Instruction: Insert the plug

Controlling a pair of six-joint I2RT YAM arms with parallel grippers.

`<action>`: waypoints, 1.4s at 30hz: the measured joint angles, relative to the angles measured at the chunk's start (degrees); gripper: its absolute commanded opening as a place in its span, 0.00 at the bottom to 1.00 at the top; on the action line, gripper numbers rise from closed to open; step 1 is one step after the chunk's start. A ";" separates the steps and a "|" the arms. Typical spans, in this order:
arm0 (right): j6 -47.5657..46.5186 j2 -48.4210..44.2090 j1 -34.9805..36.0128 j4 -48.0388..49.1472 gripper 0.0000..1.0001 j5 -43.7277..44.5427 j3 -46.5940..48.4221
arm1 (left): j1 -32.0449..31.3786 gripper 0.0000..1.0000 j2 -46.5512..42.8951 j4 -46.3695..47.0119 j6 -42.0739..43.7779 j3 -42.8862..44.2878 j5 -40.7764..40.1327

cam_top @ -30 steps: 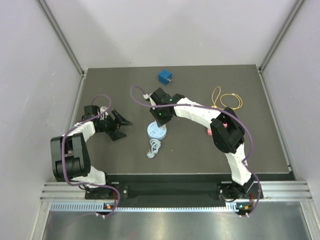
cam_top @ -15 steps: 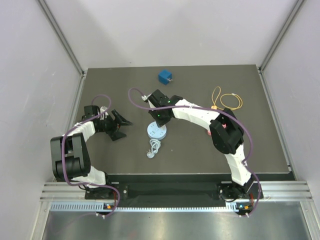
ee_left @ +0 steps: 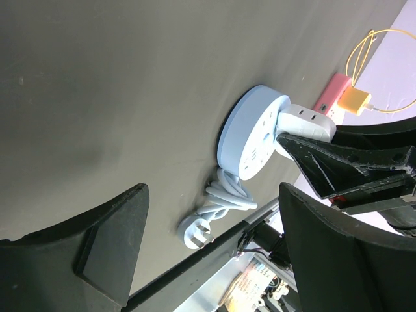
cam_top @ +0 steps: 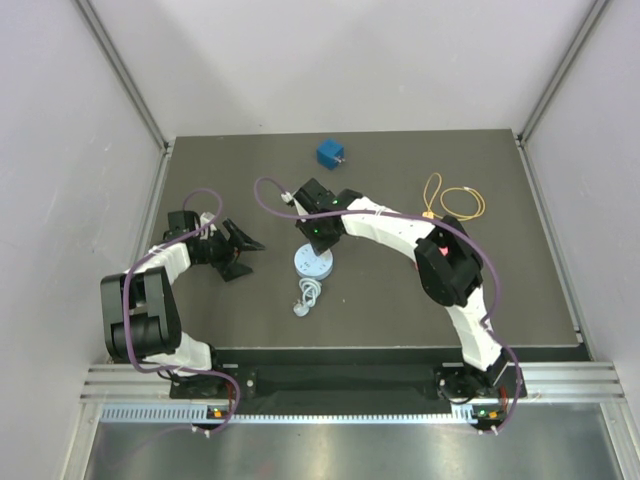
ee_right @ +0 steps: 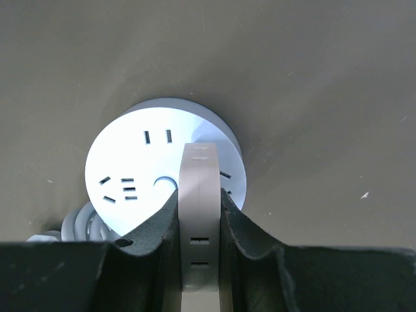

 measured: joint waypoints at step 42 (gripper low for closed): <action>13.05 -2.05 -13.11 10.91 0.70 7.32 6.69 | 0.17 0.85 -3.13 1.11 0.15 0.00 0.57</action>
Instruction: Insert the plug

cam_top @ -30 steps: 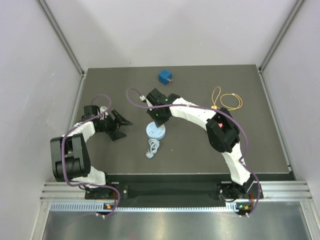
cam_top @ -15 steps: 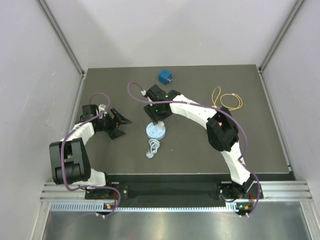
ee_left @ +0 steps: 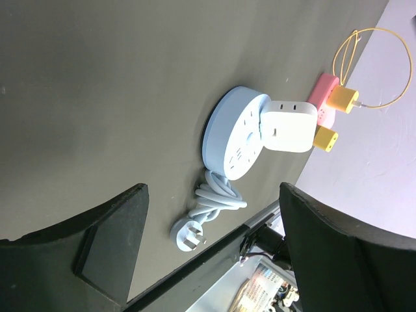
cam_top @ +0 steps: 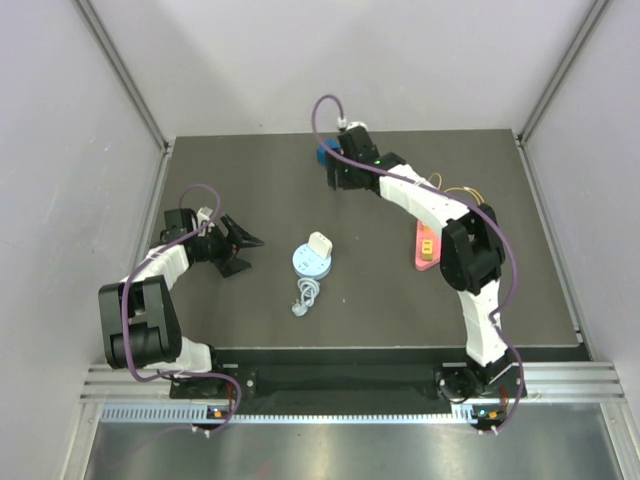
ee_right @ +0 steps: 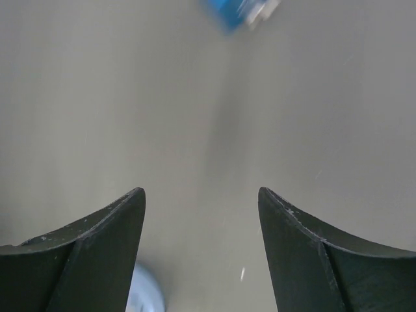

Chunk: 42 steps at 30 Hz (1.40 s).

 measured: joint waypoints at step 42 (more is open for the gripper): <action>21.49 36.24 -12.22 46.95 0.49 -13.46 22.23 | 0.68 0.83 3.04 0.24 0.00 0.00 1.07</action>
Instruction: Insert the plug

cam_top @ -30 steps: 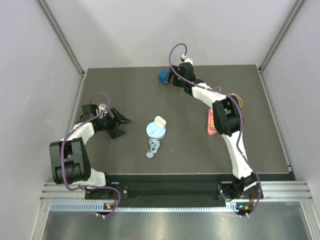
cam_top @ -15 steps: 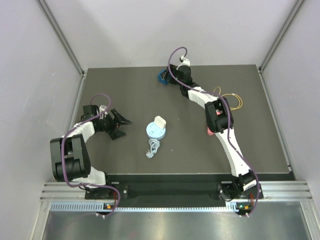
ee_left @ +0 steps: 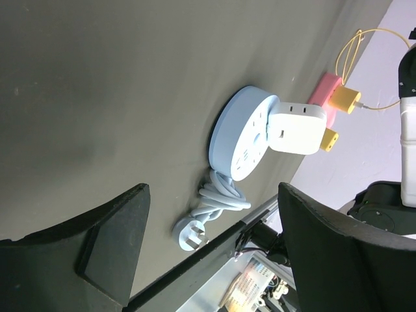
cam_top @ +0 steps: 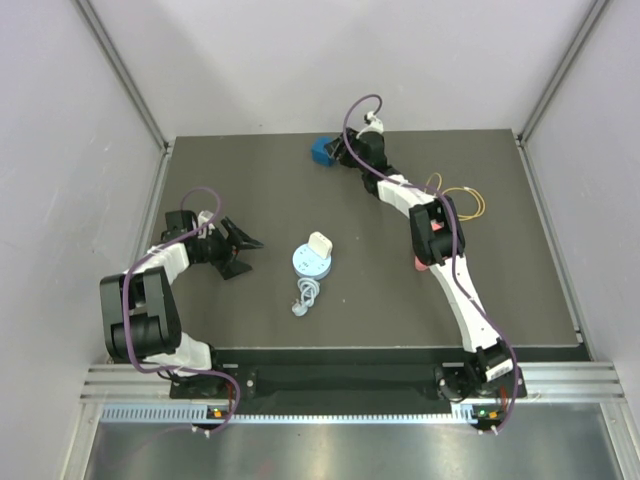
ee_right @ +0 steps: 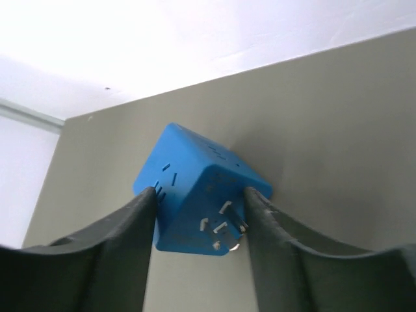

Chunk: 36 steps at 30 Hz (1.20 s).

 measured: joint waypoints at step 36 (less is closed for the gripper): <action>2.23 -16.81 14.14 5.16 0.10 -28.76 -27.61 | 0.26 0.84 -17.86 -8.52 3.04 4.59 -16.44</action>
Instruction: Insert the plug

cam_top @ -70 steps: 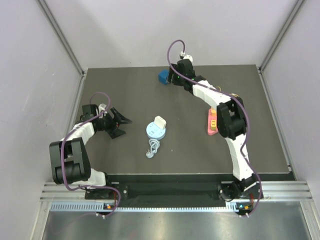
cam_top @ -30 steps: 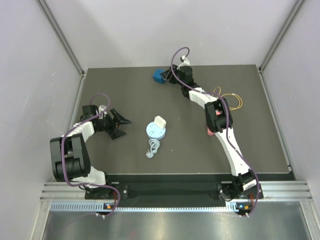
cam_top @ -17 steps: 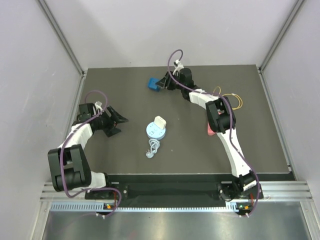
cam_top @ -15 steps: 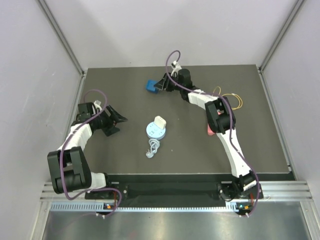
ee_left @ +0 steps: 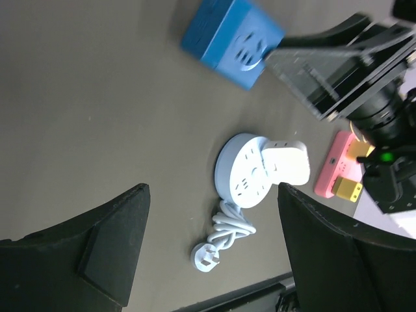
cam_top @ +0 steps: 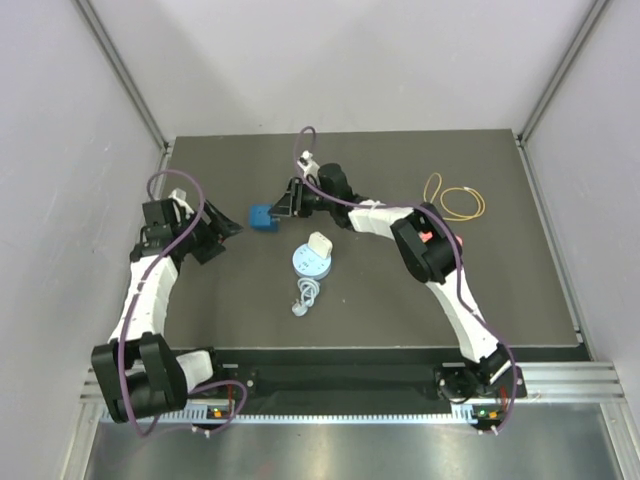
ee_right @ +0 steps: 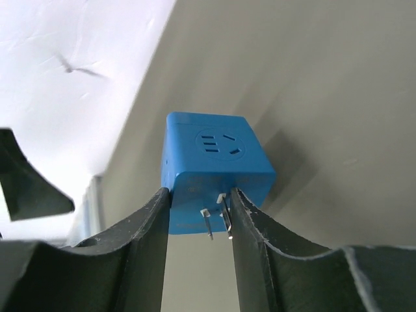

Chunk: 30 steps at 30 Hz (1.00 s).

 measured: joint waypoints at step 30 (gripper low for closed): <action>-17.86 -22.25 6.21 -28.20 0.70 17.84 -3.63 | 0.46 0.90 -8.22 -5.53 -3.61 7.52 -7.32</action>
